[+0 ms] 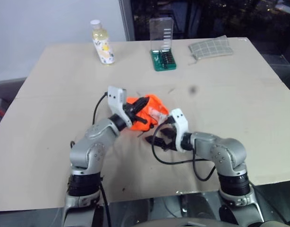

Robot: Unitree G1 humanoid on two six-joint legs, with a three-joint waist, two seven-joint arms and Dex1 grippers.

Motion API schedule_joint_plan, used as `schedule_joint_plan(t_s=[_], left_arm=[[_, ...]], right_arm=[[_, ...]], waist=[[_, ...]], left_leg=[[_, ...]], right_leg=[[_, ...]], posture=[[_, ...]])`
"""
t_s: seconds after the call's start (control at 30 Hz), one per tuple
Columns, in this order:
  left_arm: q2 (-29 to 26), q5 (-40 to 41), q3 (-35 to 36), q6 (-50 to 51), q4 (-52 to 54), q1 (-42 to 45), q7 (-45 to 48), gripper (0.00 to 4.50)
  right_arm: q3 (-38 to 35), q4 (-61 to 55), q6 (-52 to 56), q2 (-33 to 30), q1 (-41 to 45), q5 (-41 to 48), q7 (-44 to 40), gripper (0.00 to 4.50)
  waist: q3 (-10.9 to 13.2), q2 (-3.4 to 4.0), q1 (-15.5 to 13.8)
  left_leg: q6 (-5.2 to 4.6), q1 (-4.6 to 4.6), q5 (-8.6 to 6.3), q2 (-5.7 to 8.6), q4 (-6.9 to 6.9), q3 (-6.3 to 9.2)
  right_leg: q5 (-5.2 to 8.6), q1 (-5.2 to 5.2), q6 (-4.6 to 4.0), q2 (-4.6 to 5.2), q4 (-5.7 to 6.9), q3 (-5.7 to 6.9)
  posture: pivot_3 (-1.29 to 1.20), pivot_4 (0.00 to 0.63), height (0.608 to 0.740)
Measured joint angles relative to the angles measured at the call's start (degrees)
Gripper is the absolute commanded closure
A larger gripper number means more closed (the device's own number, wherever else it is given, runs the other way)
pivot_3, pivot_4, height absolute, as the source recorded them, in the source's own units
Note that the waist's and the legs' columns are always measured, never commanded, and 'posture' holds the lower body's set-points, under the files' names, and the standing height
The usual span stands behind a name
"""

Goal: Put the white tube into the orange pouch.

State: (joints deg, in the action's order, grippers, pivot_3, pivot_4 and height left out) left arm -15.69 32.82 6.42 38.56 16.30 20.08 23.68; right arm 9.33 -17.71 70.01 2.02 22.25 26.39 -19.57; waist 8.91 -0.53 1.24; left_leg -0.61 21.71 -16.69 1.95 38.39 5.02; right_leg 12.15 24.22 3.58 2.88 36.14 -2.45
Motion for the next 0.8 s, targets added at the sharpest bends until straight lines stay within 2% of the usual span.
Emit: schedule_joint_plan(t_s=[0.23,0.4,0.47,0.5,0.53,0.57,0.6,0.7,0.73,0.77,0.8], left_arm=[[0.68,-0.02,0.28,-0.01,-1.15,0.06,-1.19,4.50],[1.35,-0.01,0.25,-0.01,-1.18,0.05,-1.49,4.50],[1.34,-0.02,0.26,-0.02,-1.18,0.05,-1.49,4.50],[1.34,-0.02,0.26,-0.02,-1.18,0.04,-1.49,4.50],[1.34,-0.02,0.26,-0.02,-1.18,0.04,-1.49,4.50],[1.32,-0.02,0.26,-0.02,-1.18,0.00,-1.49,4.50],[1.32,-0.02,0.27,-0.02,-1.18,-0.03,-1.49,4.50],[1.32,-0.03,0.27,-0.04,-1.18,-0.02,-1.49,4.50],[1.30,-0.04,0.27,-0.05,-1.25,-0.02,-1.49,4.50],[1.30,-0.04,0.27,-0.07,-1.25,-0.01,-1.48,4.50],[1.30,-0.04,0.27,-0.07,-1.26,-0.01,-1.47,4.50]], right_arm=[[5.00,9.89,-15.66,0.11,0.87,-3.07,-4.11,0.05],[5.46,14.31,-21.15,1.33,1.54,-3.77,-5.03,0.05],[5.43,15.63,-22.44,1.70,1.83,-3.99,-5.04,0.58],[5.40,16.38,-23.04,1.75,1.83,-4.24,-4.98,1.04],[5.39,16.60,-23.20,1.75,1.82,-4.44,-4.89,1.25],[5.27,16.67,-23.26,1.67,1.82,-4.58,-4.82,1.76],[5.20,16.76,-23.26,1.58,1.80,-4.70,-4.73,2.02],[5.08,17.21,-23.20,1.20,1.67,-5.00,-4.65,3.51],[5.11,16.77,-23.19,1.11,1.66,-4.93,-4.82,4.22],[5.38,16.45,-23.14,1.16,1.64,-4.90,-4.88,4.46],[5.46,16.22,-23.09,1.12,1.63,-4.89,-4.94,4.46]], waist=[[-0.03,-0.05,0.69],[-0.07,-0.11,1.02],[-0.07,-0.11,1.02],[-0.07,-0.12,1.02],[-0.07,-0.12,1.01],[-0.07,-0.12,1.01],[-0.08,-0.12,1.01],[-0.07,-0.12,1.01],[-0.08,-0.13,1.02],[-0.10,-0.15,1.02],[-0.11,-0.17,1.01]], left_leg=[[0.06,-0.04,0.04,0.01,0.02,0.01],[0.17,-0.12,0.10,-0.01,0.02,0.02],[0.21,-0.15,0.14,-0.03,0.01,0.05],[0.22,-0.16,0.15,-0.03,0.01,0.06],[0.23,-0.16,0.16,-0.03,0.02,0.06],[0.23,-0.16,0.16,-0.03,0.02,0.06],[0.23,-0.16,0.16,-0.03,0.02,0.06],[0.23,-0.14,0.16,-0.03,0.01,0.05],[0.23,-0.13,0.16,-0.03,0.00,0.05],[0.23,-0.13,0.16,-0.04,0.00,0.05],[0.24,-0.13,0.16,-0.05,0.00,0.05]], right_leg=[[0.00,-0.01,-0.01,-0.01,0.07,-0.01],[-0.04,-0.02,-0.06,-0.05,0.22,-0.02],[-0.06,-0.02,-0.10,-0.08,0.29,-0.02],[-0.07,-0.02,-0.12,-0.09,0.32,-0.01],[-0.07,-0.02,-0.12,-0.09,0.33,-0.01],[-0.07,-0.02,-0.12,-0.09,0.33,-0.01],[-0.07,-0.02,-0.12,-0.09,0.33,-0.01],[-0.07,0.00,-0.12,-0.09,0.28,-0.02],[-0.07,0.00,-0.12,-0.09,0.25,-0.02],[-0.07,0.00,-0.12,-0.09,0.25,-0.02],[-0.07,-0.01,-0.12,-0.09,0.26,-0.02]], posture=[[0.00,0.150,0.740],[0.00,0.150,0.740],[0.00,0.150,0.740],[0.00,0.150,0.740],[0.00,0.150,0.740],[0.00,0.150,0.740],[0.00,0.150,0.740],[0.00,0.150,0.740],[0.00,0.150,0.740],[0.00,0.150,0.740],[0.00,0.150,0.740]])
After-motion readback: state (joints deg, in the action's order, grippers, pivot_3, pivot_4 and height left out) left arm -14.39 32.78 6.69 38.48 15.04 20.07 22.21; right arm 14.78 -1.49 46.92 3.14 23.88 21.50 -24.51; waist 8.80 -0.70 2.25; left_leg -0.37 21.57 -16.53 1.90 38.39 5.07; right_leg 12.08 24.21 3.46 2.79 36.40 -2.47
